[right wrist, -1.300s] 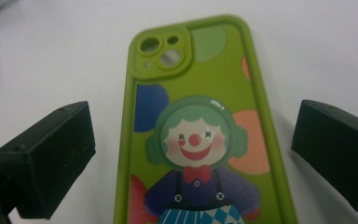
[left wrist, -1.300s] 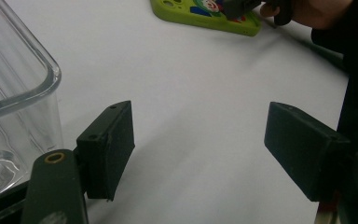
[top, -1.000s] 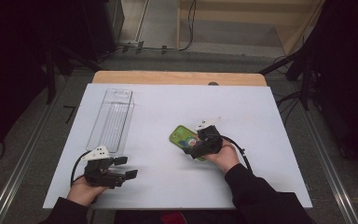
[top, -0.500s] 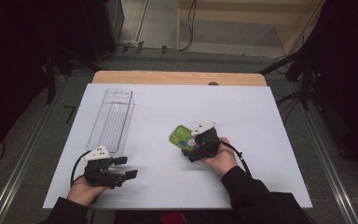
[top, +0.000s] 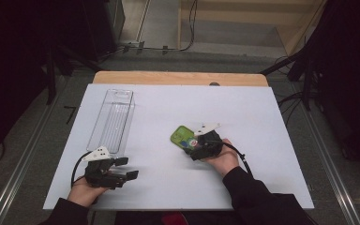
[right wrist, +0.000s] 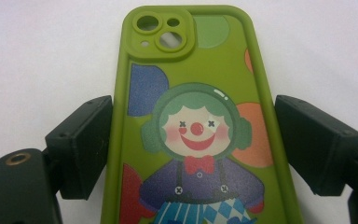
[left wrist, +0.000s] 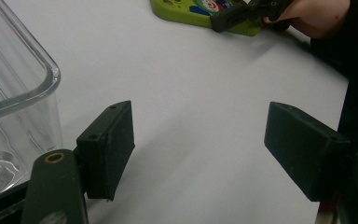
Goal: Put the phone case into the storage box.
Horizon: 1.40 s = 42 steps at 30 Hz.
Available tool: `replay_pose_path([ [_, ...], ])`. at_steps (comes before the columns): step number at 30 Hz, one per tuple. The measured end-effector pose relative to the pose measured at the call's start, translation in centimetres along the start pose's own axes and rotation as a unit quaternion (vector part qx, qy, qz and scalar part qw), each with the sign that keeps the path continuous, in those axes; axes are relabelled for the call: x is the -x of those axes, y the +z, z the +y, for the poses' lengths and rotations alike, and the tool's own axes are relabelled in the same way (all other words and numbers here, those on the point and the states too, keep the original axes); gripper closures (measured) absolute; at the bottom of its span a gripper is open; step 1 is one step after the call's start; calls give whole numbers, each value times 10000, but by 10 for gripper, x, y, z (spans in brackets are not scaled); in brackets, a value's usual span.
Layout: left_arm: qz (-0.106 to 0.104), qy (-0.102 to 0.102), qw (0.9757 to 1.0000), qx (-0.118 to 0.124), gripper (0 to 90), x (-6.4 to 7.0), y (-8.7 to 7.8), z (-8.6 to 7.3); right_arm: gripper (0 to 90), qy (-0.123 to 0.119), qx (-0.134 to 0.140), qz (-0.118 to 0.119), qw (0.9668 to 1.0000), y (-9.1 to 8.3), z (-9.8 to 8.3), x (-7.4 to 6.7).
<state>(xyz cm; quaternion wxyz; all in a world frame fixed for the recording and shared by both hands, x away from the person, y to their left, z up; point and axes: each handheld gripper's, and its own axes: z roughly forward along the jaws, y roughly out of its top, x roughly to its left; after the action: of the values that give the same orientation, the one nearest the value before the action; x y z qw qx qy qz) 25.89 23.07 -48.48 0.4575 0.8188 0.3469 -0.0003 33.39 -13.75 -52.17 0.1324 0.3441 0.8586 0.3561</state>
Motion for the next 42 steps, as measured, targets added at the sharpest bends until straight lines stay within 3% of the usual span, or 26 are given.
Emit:
replay_pose_path([
  [9,5,-3,10000,3,246,0,-1,0,142,17,16,43,10000,0,0,2],
  [18,1,0,10000,-7,246,0,0,0,142,369,151,230,9989,-9,3,9],
  [31,53,42,10000,-29,246,1,1,1,142,878,419,584,9935,-25,6,15],
  [34,27,47,10000,-34,246,1,1,1,142,1061,453,722,9907,-30,6,15],
  [38,-2,42,10000,-29,246,2,2,1,142,1137,489,742,9895,-35,7,16],
  [42,-21,-92,9999,-99,246,4,3,3,142,1334,479,787,9868,-40,5,17],
])
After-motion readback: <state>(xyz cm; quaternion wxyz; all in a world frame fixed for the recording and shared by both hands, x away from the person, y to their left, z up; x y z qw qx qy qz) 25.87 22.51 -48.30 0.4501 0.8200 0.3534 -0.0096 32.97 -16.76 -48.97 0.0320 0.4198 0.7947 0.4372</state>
